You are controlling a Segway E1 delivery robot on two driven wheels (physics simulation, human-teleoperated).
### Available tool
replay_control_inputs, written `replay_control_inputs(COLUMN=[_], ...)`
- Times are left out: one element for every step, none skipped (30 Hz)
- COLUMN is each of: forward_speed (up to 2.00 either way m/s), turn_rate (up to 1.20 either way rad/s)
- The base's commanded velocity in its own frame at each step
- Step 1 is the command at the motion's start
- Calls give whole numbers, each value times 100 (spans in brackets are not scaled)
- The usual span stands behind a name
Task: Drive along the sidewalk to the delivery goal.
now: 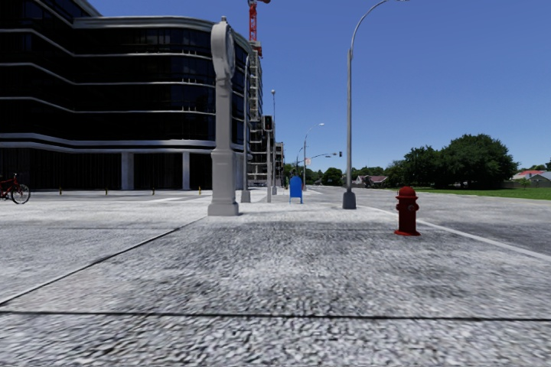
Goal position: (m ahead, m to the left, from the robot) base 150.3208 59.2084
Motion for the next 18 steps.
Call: replay_control_inputs(forward_speed=[200, 200, 200, 200, 200, 200, 200, 200, 200, 200, 200, 200, 200, 200, 200, 200, 200, 200], turn_rate=[0, 0, 0, 0, 0, 0, 0, 0, 0, 0, 0, 0, 0, 0, 0, 0, 0, 0])
